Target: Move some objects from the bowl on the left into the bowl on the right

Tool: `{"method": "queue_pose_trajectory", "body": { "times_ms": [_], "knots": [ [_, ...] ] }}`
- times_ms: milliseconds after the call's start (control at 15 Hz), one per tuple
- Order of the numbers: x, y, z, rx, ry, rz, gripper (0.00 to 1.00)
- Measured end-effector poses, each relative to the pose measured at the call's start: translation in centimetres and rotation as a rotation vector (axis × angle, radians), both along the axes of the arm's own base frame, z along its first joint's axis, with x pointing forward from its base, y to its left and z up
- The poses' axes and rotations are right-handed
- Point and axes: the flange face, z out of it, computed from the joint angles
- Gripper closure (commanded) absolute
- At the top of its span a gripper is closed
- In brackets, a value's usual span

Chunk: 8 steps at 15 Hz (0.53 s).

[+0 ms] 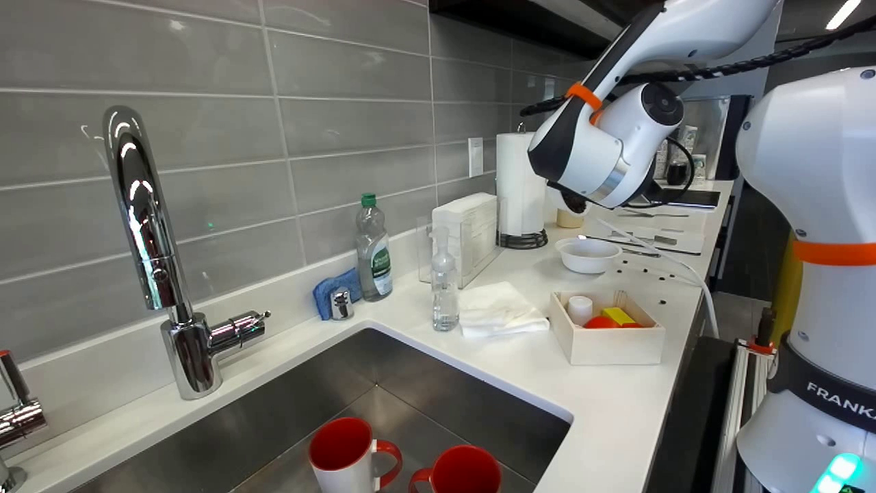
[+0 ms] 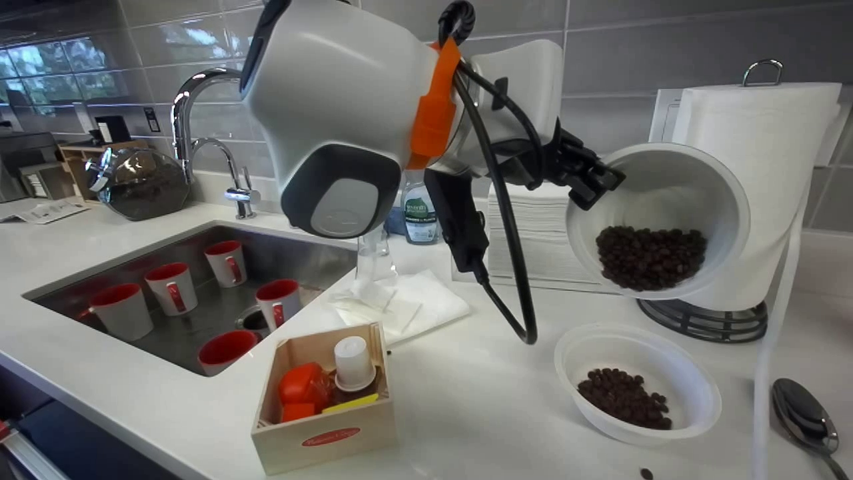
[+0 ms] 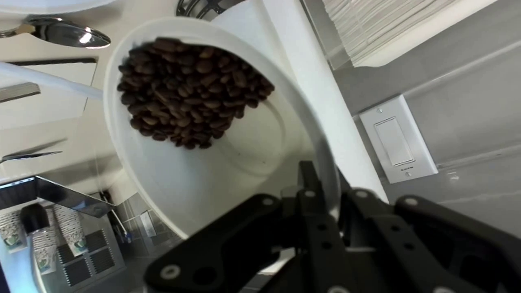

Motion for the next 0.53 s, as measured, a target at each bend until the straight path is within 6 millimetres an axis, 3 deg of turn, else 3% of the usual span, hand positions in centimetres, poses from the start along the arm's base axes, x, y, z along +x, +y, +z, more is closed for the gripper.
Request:
{"method": "queue_pose_trajectory", "body": {
  "times_ms": [533],
  "knots": [
    [1.2,-0.9,0.9,-0.039,-0.018,-0.006,1.0]
  ]
}}
